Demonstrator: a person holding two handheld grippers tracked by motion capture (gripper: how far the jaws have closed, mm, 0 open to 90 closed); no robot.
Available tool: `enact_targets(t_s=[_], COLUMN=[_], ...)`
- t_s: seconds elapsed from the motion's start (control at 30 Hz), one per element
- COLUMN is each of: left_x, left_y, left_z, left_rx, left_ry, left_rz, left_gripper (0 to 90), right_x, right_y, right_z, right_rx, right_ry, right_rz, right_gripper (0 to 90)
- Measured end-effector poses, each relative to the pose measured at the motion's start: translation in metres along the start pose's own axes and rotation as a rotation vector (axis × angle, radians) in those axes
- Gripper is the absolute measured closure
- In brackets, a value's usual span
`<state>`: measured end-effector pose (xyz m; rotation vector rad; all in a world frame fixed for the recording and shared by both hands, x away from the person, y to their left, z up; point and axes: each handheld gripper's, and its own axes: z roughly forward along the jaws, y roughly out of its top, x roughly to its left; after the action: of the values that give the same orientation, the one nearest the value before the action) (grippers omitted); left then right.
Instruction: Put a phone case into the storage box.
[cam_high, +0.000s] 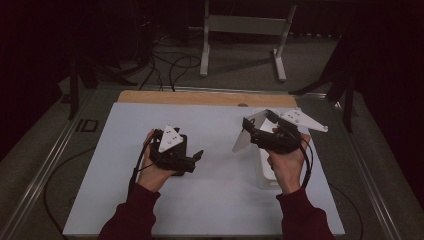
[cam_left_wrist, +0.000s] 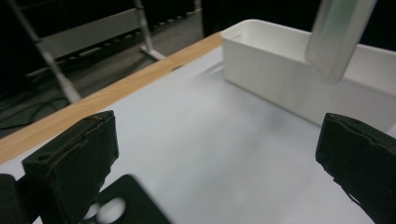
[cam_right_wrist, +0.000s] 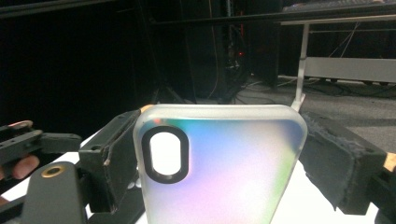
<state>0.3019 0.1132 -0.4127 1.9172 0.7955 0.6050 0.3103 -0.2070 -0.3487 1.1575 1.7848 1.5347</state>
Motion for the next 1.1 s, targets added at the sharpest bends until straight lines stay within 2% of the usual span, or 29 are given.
enact_targets(t_s=[0.17, 0.37, 0.67, 0.83, 1.1], left_x=[0.014, 0.027, 0.039, 0.044, 0.045], left_y=[-0.012, -0.025, -0.045, -0.058, -0.072], left_z=[-0.013, -0.028, -0.048, -0.059, -0.069], left_rx=[-0.008, -0.026, -0.043, -0.068, -0.092], left_ry=[0.05, 0.107, 0.176, 0.2, 0.224], left_rz=[-0.023, -0.035, -0.052, -0.082, -0.092], left_gripper=[0.0, 0.0, 0.0, 0.0, 0.0], right_x=[-0.006, -0.014, -0.025, -0.03, -0.036], right_y=[0.004, 0.007, 0.011, 0.013, 0.017], right_z=[0.002, 0.008, 0.017, 0.023, 0.032], right_rx=[-0.01, -0.008, -0.001, 0.003, 0.009], right_ry=[-0.014, -0.047, -0.087, -0.107, -0.138], right_rz=[0.001, -0.023, -0.017, -0.011, -0.014], right_gripper=[16.9, 16.8, 16.9, 16.9, 16.9])
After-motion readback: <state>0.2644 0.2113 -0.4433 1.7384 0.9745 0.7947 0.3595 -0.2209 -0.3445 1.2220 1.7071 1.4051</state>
